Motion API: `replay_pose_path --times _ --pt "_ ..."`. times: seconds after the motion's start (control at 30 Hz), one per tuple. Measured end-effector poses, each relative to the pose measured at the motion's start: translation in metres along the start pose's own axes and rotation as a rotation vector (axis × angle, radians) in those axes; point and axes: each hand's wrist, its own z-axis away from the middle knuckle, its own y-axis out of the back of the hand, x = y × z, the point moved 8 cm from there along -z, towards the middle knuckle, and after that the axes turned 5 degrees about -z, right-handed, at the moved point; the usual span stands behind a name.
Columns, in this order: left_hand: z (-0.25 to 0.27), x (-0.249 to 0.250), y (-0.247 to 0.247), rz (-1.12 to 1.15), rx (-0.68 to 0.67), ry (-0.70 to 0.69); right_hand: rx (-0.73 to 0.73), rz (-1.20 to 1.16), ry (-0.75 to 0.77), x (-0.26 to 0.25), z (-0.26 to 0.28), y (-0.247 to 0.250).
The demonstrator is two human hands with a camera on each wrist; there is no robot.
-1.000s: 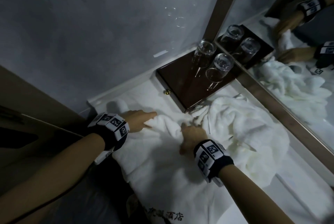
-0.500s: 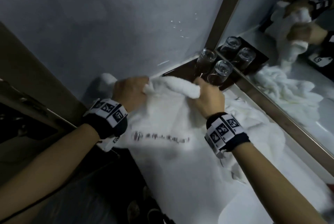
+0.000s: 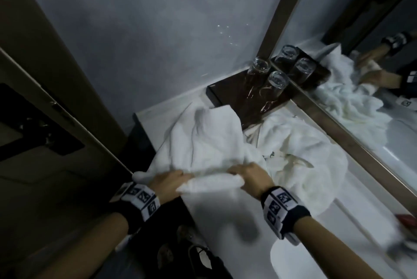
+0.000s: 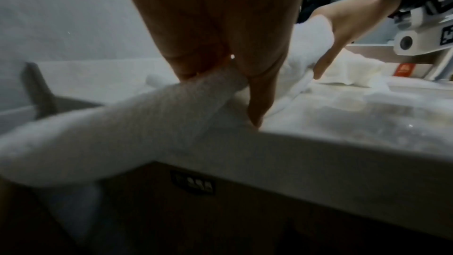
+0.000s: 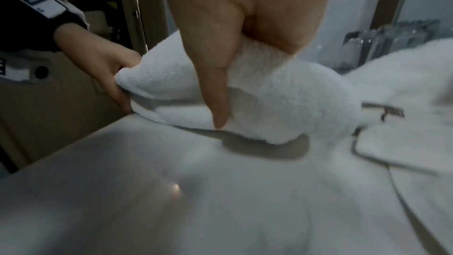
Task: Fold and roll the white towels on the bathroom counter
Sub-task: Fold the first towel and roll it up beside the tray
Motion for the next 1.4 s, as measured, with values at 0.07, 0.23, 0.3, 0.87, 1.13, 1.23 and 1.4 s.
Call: replay_pose_path --times 0.07,0.23,0.3,0.87,1.13,1.23,1.4 --pt "0.004 0.005 -0.018 -0.046 -0.001 -0.011 -0.117 -0.012 -0.090 0.009 0.010 -0.027" --pt "0.016 0.010 -0.033 0.039 -0.112 -0.025 -0.221 -0.158 -0.179 0.019 0.035 -0.040" --pt "0.017 0.013 -0.023 0.137 -0.110 -0.008 -0.325 -0.347 -0.190 0.017 0.041 -0.039" --pt "-0.048 0.032 -0.014 -0.128 -0.018 0.146 0.202 -0.874 -0.861 0.093 0.007 -0.023" --pt "-0.043 0.031 -0.010 -0.153 -0.003 0.169 0.467 -0.993 -0.226 0.030 -0.025 0.048" --pt "-0.042 0.029 -0.011 -0.153 0.011 0.159 0.685 -0.902 -0.161 0.040 -0.007 0.080" --pt "-0.041 0.025 -0.015 -0.154 0.012 0.159 0.819 -0.783 -0.630 0.120 0.030 0.065"
